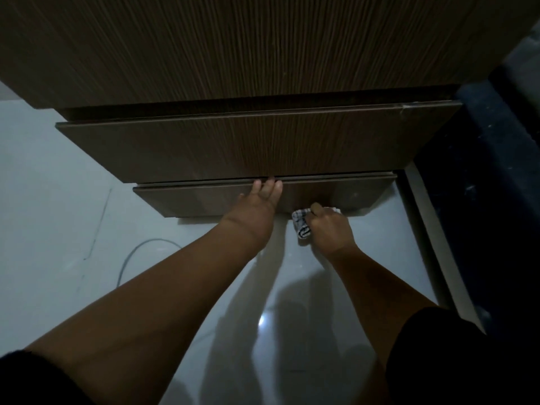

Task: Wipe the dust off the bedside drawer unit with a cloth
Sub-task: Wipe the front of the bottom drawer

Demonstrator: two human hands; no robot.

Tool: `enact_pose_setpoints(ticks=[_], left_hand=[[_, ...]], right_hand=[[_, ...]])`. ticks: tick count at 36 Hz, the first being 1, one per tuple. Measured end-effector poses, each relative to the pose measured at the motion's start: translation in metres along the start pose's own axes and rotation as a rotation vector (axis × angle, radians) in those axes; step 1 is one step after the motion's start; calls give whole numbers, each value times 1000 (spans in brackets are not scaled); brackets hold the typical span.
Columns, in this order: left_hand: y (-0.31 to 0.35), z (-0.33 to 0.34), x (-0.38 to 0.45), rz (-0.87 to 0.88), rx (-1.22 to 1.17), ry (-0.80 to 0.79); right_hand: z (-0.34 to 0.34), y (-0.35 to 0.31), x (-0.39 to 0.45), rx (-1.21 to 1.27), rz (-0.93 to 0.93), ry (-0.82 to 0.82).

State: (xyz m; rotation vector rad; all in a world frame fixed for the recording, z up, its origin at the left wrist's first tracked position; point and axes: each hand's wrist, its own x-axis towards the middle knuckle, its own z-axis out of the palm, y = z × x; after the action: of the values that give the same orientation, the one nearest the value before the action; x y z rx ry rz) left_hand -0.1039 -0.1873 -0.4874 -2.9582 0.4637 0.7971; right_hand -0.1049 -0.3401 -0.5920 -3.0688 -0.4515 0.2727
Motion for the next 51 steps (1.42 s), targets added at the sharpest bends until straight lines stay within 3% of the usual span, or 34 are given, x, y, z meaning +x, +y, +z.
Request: enact_pose_setpoints(ticks=[8, 19, 23, 32, 40, 51], left_hand=[[2, -7, -1, -17, -6, -28], [22, -15, -8, 48, -38, 95], [32, -15, 0, 63, 1, 86], [38, -5, 11, 30, 18, 91], [32, 2, 15, 31, 15, 80], [32, -12, 8, 37, 66, 43]], right_hand=[[-15, -7, -19, -42, 41, -26], [-70, 28, -49, -121, -33, 369], [-71, 28, -42, -118, -53, 368], [-24, 28, -23, -50, 34, 65], [3, 27, -15, 29, 81, -16], [-34, 34, -45, -37, 69, 173]])
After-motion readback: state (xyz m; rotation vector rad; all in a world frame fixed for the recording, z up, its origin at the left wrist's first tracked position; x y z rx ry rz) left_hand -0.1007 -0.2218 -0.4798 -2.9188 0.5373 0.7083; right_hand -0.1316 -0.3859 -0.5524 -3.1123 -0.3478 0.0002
